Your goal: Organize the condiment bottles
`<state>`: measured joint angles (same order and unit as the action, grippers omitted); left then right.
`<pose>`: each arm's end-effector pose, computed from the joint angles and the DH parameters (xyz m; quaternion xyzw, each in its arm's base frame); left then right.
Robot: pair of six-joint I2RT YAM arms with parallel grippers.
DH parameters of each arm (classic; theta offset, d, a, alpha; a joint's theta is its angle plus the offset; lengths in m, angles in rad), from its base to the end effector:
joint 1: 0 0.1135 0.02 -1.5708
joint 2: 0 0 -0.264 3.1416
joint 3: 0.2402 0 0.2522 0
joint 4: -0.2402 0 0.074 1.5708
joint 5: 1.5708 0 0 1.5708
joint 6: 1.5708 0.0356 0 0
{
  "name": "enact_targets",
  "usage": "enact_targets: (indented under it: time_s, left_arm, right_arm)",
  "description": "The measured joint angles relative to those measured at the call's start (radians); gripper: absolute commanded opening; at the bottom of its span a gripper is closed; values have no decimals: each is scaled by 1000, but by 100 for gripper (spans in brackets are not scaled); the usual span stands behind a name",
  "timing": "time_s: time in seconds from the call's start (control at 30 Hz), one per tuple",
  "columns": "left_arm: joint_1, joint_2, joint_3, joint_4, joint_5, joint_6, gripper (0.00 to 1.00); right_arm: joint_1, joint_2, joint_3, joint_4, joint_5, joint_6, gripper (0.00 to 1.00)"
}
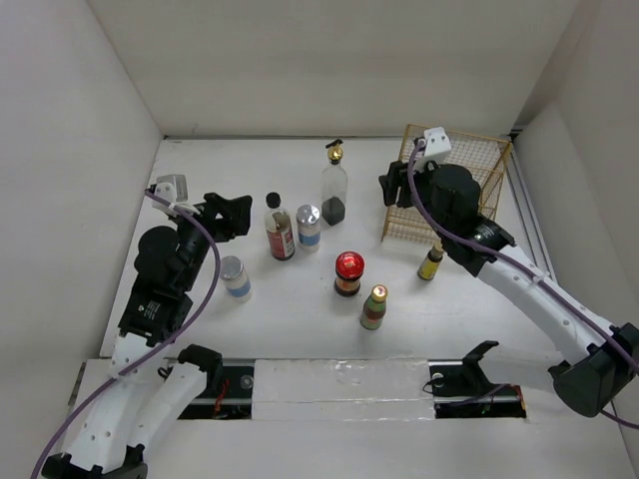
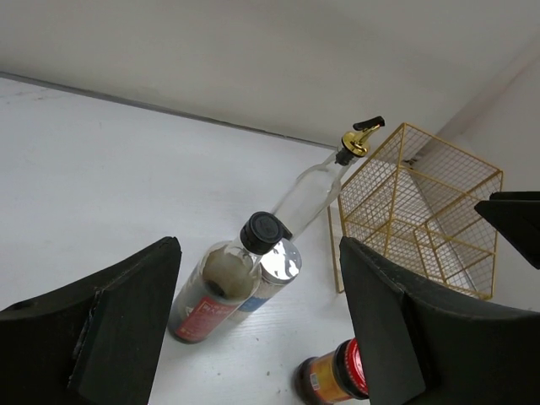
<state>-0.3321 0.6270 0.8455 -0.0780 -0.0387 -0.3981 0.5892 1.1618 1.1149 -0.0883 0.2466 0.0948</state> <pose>0.1336 -0.0446 0.3954 -0.0362 0.6548 -0.2577 0.7096 0.2293 0.1428 0.3895 -0.1045 0.7446 0.1316 0.6460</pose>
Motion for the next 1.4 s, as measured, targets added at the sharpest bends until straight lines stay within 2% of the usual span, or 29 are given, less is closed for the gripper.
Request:
enact_targets:
  time_s: [0.1,0.2,0.23,0.27,0.3,0.37,0.4,0.43,0.47,0.53,0.57,0.6,0.63,0.67,0.7,0.8,0.83,0.87,1.03,1.2,1.4]
  left_arm:
    - [0,3,0,0,5,0,72]
    - [0,10,0,3,7,-2,72]
    - [0,14,0,5,9,-4,71]
    - [0,20,0,5,10,-12,71]
    - [0,26,0,5,15,-23,67]
    - [0,27,-1,8,38,-40,57]
    - [0,26,-5,12,50,-44,48]
    - [0,24,-11,17,62,-45,30]
    - [0,17,-16,20,65,-44,22]
    - [0,10,-18,21,65,-35,7]
    - [0,10,-16,22,64,-29,3]
    - [0,10,-15,21,63,-27,3]
    - [0,12,-14,23,61,-25,3]
    - [0,15,-14,25,60,-25,13]
    - [0,18,-14,27,60,-24,20]
    - [0,40,-14,28,58,-18,40]
    - [0,46,-14,29,59,-18,50]
    - [0,48,-15,28,59,-15,53]
    - [0,40,-17,28,60,-15,58]
    - [0,6,-23,30,49,-15,58]
    - [0,6,-23,36,50,-15,58]
  right_arm:
    - [2,12,0,3,-9,-5,64]
    - [4,19,0,3,-18,-11,47]
    - [5,20,0,6,-19,-13,16]
    - [8,22,0,9,-19,-18,4]
    - [8,24,0,13,-20,-16,0]
    - [9,29,0,18,-29,-14,0]
    - [9,32,0,21,-34,-16,0]
    - [11,37,0,23,-40,-18,0]
    - [14,43,0,27,-48,-20,3]
    - [16,64,1,42,-74,-21,22]
    - [16,78,1,50,-89,-25,32]
    - [19,94,1,56,-108,-28,50]
    - [21,111,1,62,-123,-31,58]
    - [24,135,1,74,-142,-42,70]
    - [27,145,2,78,-147,-39,73]
    - [28,201,6,116,-179,-54,76]
    - [28,221,11,128,-194,-61,77]
    - [27,245,23,136,-211,-66,77]
    - [20,372,102,212,-275,-98,78]
    - [0,479,151,314,-323,-111,78]
    - [-29,579,198,382,-341,-114,72]
